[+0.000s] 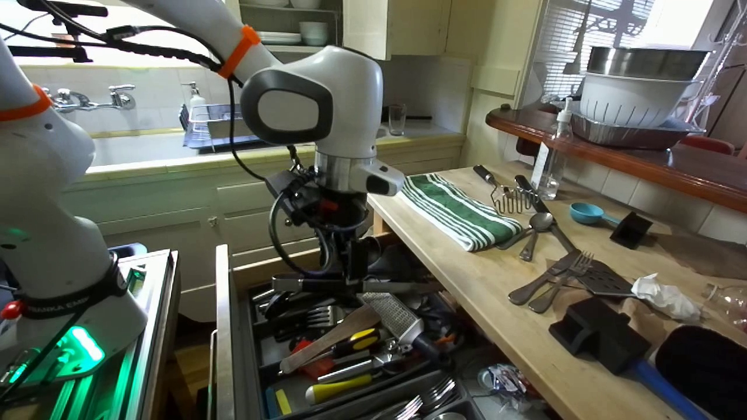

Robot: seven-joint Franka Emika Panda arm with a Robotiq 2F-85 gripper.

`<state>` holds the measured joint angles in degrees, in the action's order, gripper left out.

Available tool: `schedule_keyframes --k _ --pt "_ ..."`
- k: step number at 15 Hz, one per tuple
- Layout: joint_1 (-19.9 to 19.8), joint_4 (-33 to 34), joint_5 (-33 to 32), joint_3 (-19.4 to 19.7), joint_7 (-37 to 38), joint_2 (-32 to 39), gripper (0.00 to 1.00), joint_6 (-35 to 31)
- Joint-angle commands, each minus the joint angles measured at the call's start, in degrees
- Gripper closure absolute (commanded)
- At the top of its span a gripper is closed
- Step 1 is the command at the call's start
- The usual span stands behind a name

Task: Shift the screwdriver to the top of the dresser

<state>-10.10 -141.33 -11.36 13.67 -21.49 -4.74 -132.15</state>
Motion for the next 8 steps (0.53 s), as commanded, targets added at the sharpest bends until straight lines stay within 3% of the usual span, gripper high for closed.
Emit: schedule_keyframes --k 1,8 --pt "-1.2 -0.1 -0.9 -0.1 0.0 0.9 0.0 -0.9" --pt "-3.5 0.4 1.2 2.1 -3.7 4.4 0.0 -4.8"
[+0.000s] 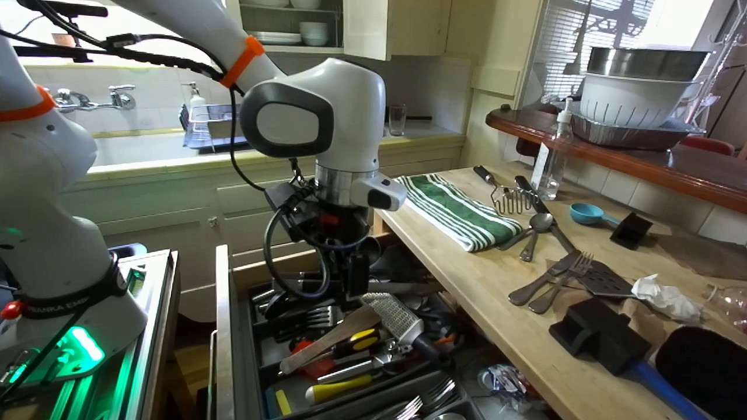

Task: Shift the screwdriver to the top of the dresser

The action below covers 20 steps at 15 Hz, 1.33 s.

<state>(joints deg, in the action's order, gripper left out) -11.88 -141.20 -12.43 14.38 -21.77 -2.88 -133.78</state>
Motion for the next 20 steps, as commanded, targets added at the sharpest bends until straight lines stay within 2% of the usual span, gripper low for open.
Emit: schedule_keyframes --k 1,5,10,15,20 --pt "-2.0 0.2 3.6 1.8 -5.0 3.0 0.0 -4.4" --pt "-3.1 0.1 11.6 2.0 -11.6 5.7 0.0 -10.1" --pt "-4.1 -0.2 20.3 0.1 -17.3 10.5 0.0 -19.1" --pt "-6.6 1.1 26.9 -4.0 -21.0 16.2 0.0 -24.4" --pt "-10.8 2.3 31.5 -9.2 -24.2 18.6 0.0 -24.8"
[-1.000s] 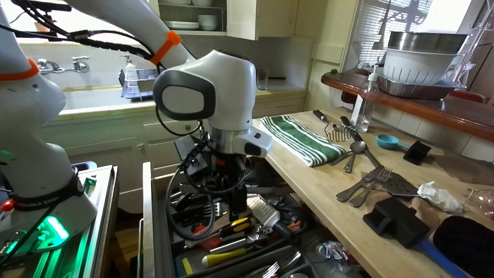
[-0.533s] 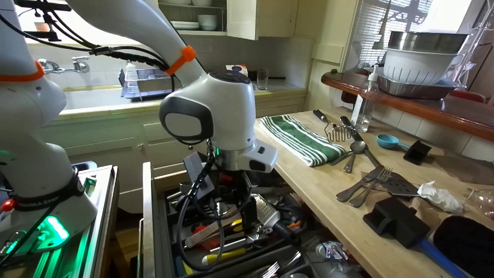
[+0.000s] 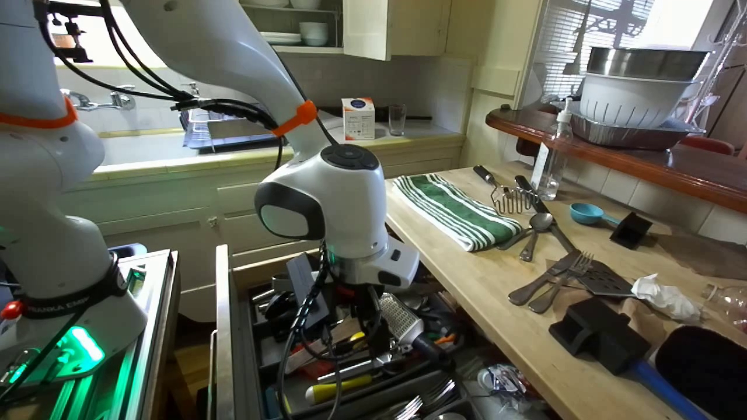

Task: Shift the screwdriver to the top of the dresser

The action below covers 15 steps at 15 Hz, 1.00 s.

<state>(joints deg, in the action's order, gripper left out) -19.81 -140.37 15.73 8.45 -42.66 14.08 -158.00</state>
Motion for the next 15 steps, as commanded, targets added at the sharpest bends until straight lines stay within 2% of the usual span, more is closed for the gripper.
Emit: schedule_keyframes --k 1,2,5,6,8,10,12,14,15 --pt "-3.2 1.8 3.4 -3.8 -3.5 1.7 0.0 -0.2" --pt "-3.4 2.1 3.3 -4.3 -3.5 1.9 0.06 -0.1" --pt "-3.4 2.8 2.3 -4.6 -2.5 2.9 0.36 -0.4" --pt "-3.6 3.0 2.7 -5.0 -2.8 3.0 0.41 -0.1" --pt "-3.8 3.3 2.6 -5.5 -2.8 3.4 0.41 0.2" --pt "-3.9 3.6 2.7 -6.1 -2.8 4.0 0.35 0.2" --pt "-3.9 3.8 2.7 -6.7 -2.7 4.5 0.35 0.3" --pt "-4.1 3.9 2.6 -7.2 -2.7 4.9 0.38 0.3" --pt "-4.1 4.0 2.5 -7.3 -2.5 5.2 0.44 0.6"
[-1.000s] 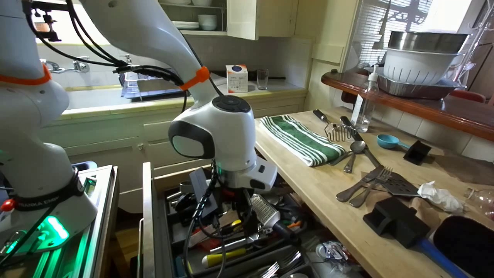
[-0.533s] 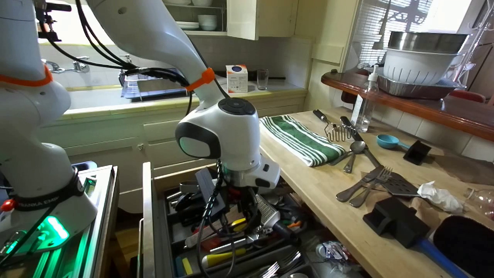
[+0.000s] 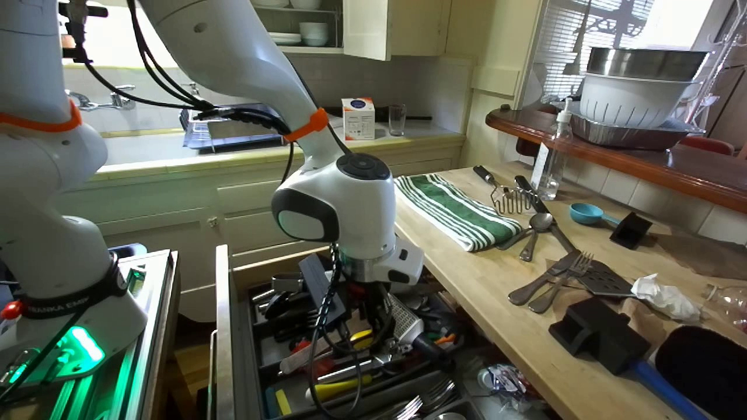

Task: Shift the screwdriver to the top of the dresser

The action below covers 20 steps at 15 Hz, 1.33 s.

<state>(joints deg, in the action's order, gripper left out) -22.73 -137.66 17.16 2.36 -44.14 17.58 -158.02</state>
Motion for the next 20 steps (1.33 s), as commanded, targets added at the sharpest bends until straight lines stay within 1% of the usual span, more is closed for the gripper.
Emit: schedule_keyframes --k 1,2,3,4,5,6,7,8,9,10,11,12,13,15,16,18,20 --pt "-1.2 1.3 0.9 -1.3 -0.9 1.9 0.48 0.6" --pt "-1.1 1.3 0.7 -1.4 -0.7 2.1 0.47 0.5" --pt "-1.0 1.2 0.3 -1.2 -0.3 2.4 0.5 0.4" --pt "-1.0 1.2 0.0 -1.2 -0.2 2.7 0.45 0.5" --pt "-1.1 1.2 0.1 -1.2 -0.1 2.9 0.43 0.7" --pt "-1.2 1.2 0.0 -1.2 0.0 3.1 0.44 0.7" --pt "-1.2 1.2 -0.2 -1.1 0.2 3.3 0.42 0.7" --pt "-1.3 1.2 -0.2 -1.1 0.3 3.4 0.43 0.7" --pt "-1.4 1.2 -0.2 -1.1 0.3 3.5 0.46 0.5" --pt "-1.5 1.3 -0.1 -1.1 0.3 3.5 0.62 0.6" --pt "-1.5 1.3 -0.1 -1.1 0.4 3.5 0.71 0.5" --pt "-1.5 1.2 -0.2 -1.1 0.5 3.4 0.72 0.5" --pt "-1.5 1.1 -0.3 -1.0 0.5 3.3 0.78 0.5" --pt "-1.6 1.1 -0.3 -1.0 0.5 3.0 0.94 0.6" --pt "-1.5 0.6 -0.6 -0.7 0.9 2.3 0.92 1.0" --pt "-1.0 0.1 -1.5 0.0 1.8 0.8 0.92 1.4" --pt "-0.5 -1.0 -3.2 1.6 3.6 -3.2 0.92 4.5"
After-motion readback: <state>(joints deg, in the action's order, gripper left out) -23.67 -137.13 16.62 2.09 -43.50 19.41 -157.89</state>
